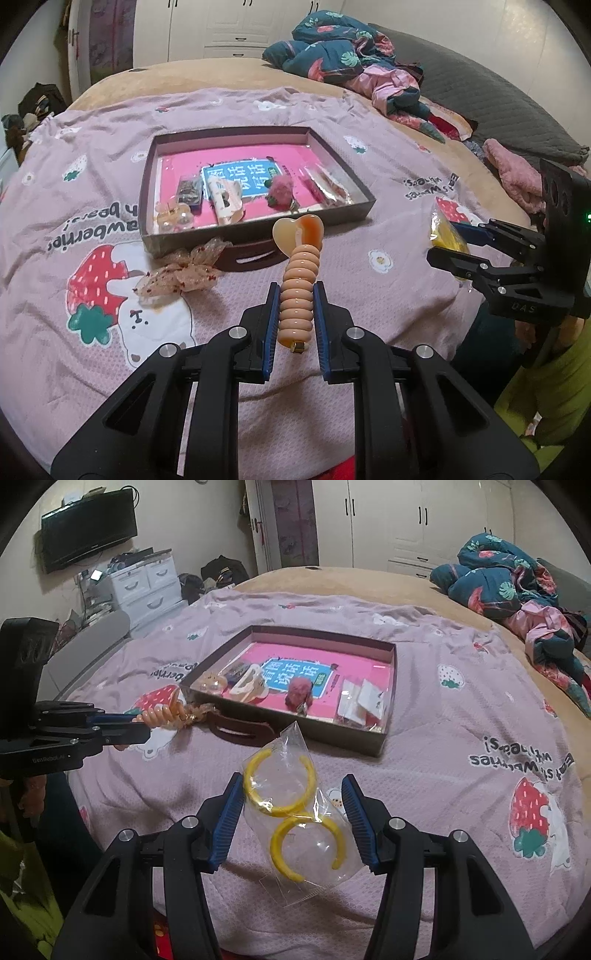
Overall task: Organize jewelry
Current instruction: 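Lift the coiled tie with the left tool while the right carries the bangles over the box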
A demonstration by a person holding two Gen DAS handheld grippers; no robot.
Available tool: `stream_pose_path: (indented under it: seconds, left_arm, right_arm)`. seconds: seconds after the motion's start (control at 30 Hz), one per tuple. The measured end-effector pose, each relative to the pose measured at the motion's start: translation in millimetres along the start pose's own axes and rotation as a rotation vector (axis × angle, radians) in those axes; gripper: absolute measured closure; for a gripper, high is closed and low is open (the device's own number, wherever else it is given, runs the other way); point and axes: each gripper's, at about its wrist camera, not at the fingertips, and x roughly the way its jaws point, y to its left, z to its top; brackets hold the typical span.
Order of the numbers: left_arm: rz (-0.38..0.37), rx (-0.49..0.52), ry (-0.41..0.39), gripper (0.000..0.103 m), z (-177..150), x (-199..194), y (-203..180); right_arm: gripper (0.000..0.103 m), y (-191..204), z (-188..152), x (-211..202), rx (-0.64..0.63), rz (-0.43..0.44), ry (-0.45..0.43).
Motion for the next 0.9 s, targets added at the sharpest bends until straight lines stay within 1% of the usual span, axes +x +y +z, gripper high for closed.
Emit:
stream_pose_path:
  seconds: [0.37, 0.67, 0.9]
  left_arm:
    - [0.002, 0.002, -0.053, 0.092, 23.7, -10.2, -1.2]
    - [0.024, -0.025, -0.096, 0.092, 40.6, -19.2, 13.2]
    - [0.058, -0.049, -0.132, 0.092, 55.9, -24.7, 29.4]
  right_arm:
    - [0.05, 4.4, 23.2, -9.6, -0.012, 0.007, -0.055]
    - [0.05, 11.5, 45.4, -10.3, -0.044, 0.021, -0.092]
    - [0.05, 15.1, 65.6, -3.4, -0.068, 0.027, -0.116]
